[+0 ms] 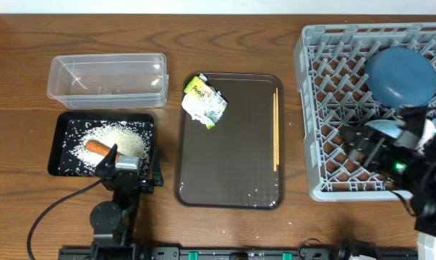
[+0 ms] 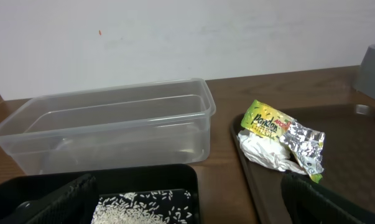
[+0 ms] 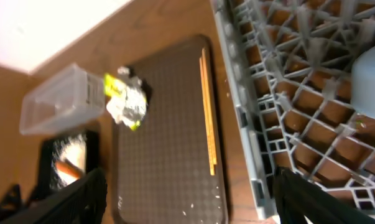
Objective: Sort waste into correct bins and load items into the dishwasher rack
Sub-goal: 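Move the right gripper back over the brown tray toward the chopsticks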
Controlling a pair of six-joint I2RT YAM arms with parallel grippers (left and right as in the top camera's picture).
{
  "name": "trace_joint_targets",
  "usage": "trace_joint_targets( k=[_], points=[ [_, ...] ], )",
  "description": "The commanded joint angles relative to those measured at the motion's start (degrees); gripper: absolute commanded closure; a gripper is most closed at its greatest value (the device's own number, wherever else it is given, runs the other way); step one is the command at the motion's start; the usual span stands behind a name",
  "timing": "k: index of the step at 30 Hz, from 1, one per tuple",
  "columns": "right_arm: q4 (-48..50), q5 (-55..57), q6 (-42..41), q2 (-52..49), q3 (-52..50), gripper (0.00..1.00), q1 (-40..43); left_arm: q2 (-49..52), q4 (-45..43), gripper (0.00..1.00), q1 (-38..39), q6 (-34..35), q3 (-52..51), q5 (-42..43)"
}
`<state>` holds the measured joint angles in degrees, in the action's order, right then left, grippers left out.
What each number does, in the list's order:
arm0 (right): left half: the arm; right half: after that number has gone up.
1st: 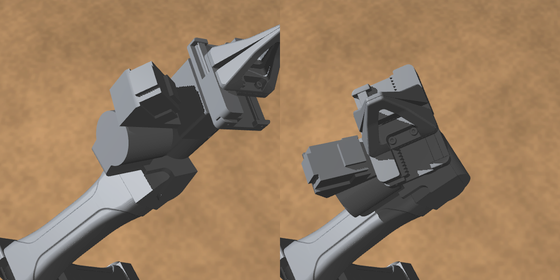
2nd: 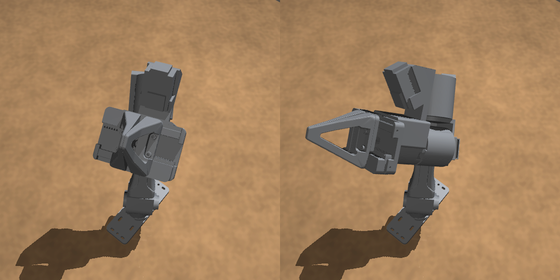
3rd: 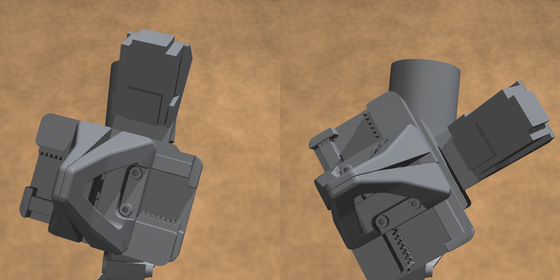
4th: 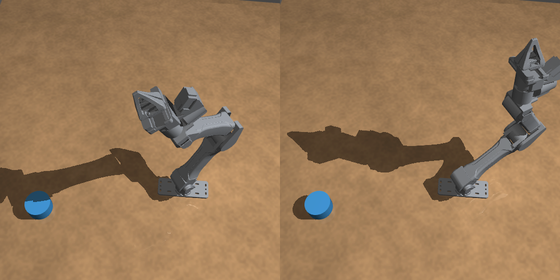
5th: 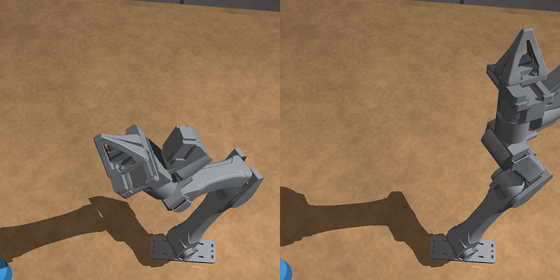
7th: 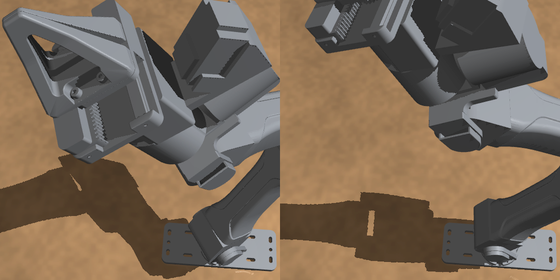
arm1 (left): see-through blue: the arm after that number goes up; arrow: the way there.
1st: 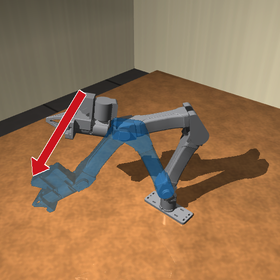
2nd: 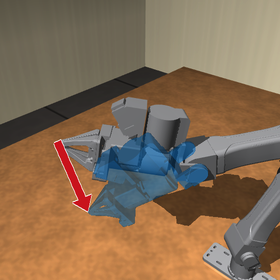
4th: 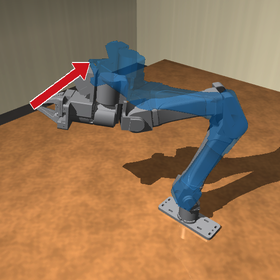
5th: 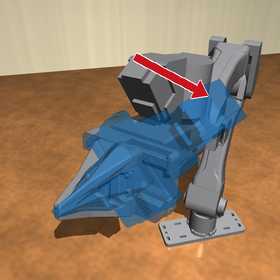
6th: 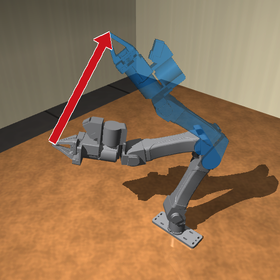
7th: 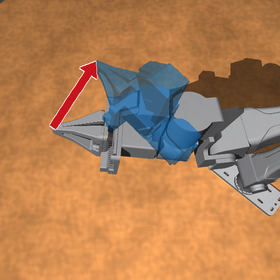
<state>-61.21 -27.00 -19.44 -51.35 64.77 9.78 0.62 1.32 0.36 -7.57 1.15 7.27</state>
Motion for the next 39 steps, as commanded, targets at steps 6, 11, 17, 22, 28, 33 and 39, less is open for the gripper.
trace_joint_targets(
  k=[6,11,17,22,28,33,39],
  points=[
    [4.52,18.25,-5.81,-8.94,2.40,0.19,-22.99,-0.39,2.03,0.04,-0.28,-0.52,-0.92,0.61],
    [-0.11,26.75,-7.17,-23.56,12.72,0.17,-31.65,-0.39,2.03,0.04,-0.28,-0.52,-0.92,0.61],
    [-8.98,27.65,-7.10,-43.30,27.58,0.16,-34.58,-0.39,2.01,0.04,-0.28,-0.52,-0.92,0.61],
    [-8.11,27.71,-7.98,-54.77,30.80,0.21,-36.46,-0.39,2.03,0.04,-0.28,-0.52,-0.92,0.61],
    [-5.44,26.73,-10.49,-63.36,30.80,0.51,-36.63,-0.39,2.03,0.04,-0.28,-0.52,-0.92,0.61],
    [-4.22,27.02,-10.78,-68.06,30.77,0.47,-36.96,-0.39,2.01,0.04,-0.28,-0.52,-0.92,0.61],
    [-2.64,25.42,-10.25,-72.04,30.69,0.47,-36.30,-0.39,2.01,0.04,-0.28,-0.52,-0.92,0.61]
  ],
)
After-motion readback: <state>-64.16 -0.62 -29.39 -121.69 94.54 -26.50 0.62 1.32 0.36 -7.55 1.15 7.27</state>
